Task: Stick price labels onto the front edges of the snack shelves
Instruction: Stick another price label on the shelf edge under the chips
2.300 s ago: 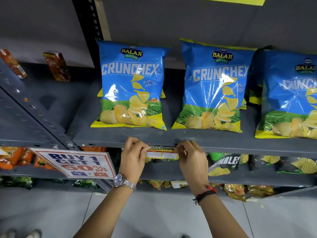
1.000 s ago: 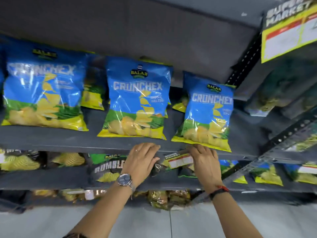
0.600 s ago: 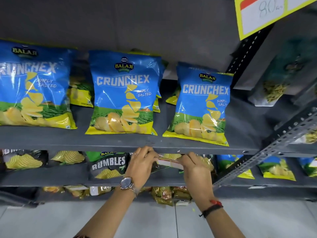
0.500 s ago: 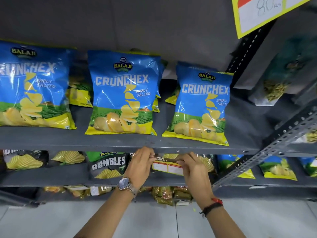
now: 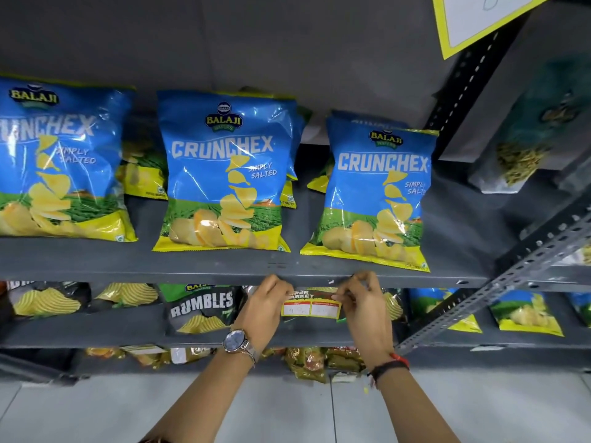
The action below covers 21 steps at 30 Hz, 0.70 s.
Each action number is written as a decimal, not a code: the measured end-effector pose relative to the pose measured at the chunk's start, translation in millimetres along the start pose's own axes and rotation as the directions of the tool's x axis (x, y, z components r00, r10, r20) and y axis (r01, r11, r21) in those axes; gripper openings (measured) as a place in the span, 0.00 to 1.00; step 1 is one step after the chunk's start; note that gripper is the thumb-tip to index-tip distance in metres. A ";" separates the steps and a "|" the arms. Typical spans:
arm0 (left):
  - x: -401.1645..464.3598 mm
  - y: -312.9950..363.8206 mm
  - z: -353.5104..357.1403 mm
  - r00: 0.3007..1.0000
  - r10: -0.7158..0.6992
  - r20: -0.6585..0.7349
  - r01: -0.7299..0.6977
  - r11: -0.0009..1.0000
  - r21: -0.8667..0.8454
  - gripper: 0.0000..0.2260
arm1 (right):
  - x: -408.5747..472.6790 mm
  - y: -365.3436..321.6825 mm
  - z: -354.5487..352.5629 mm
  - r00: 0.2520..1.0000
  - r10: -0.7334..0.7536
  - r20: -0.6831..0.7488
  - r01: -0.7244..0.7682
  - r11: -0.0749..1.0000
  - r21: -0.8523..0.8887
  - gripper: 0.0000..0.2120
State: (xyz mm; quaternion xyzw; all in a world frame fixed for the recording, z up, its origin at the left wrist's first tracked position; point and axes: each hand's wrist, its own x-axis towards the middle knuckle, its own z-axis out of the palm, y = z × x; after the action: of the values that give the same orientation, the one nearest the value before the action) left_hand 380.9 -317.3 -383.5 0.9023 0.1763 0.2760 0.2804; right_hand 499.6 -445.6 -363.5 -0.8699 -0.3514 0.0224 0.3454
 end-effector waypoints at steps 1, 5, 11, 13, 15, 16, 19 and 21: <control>0.8 1.3 -0.1 1.000 -0.001 -0.006 0.001 1.000 -0.004 0.15 | 0.9 -0.9 -0.5 1.000 -0.003 -0.018 0.003 1.000 -0.005 0.09; 7.9 6.2 0.9 0.999 -0.016 -0.038 0.015 1.000 -0.019 0.12 | 6.9 -1.9 -1.9 0.999 -0.014 -0.053 0.015 1.000 0.010 0.11; 5.9 3.5 0.9 1.000 0.003 -0.022 -0.003 1.000 -0.023 0.13 | 5.5 -2.5 -3.6 0.999 -0.033 -0.018 0.033 0.999 -0.017 0.10; 5.9 2.8 1.0 1.000 0.015 -0.018 -0.015 0.999 -0.030 0.14 | 5.3 -1.6 -3.7 1.000 -0.021 0.014 0.022 0.999 -0.035 0.11; 6.7 2.3 0.5 1.000 0.028 -0.010 -0.028 0.999 -0.025 0.14 | 6.0 -1.3 -4.2 0.999 -0.008 0.051 0.010 0.998 -0.055 0.11; 6.9 1.6 0.1 0.999 0.035 -0.003 -0.035 0.999 -0.021 0.15 | 6.8 -1.0 -4.7 0.998 -0.003 0.070 0.007 0.998 -0.061 0.11; 5.6 -2.3 -1.4 0.999 0.039 0.009 -0.039 0.999 -0.018 0.16 | 7.8 -0.6 -6.9 0.991 0.004 0.137 0.006 0.998 -0.070 0.11; 4.2 -5.1 -1.9 1.000 0.029 -0.004 -0.029 0.999 -0.020 0.16 | 6.7 -1.1 -7.1 0.988 -0.005 0.154 0.016 0.998 -0.068 0.11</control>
State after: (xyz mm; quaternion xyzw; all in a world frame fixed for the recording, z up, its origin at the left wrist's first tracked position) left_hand 382.2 -310.6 -383.6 0.9014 0.1607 0.2834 0.2851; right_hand 506.0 -444.9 -356.1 -0.8752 -0.3821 0.0752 0.2872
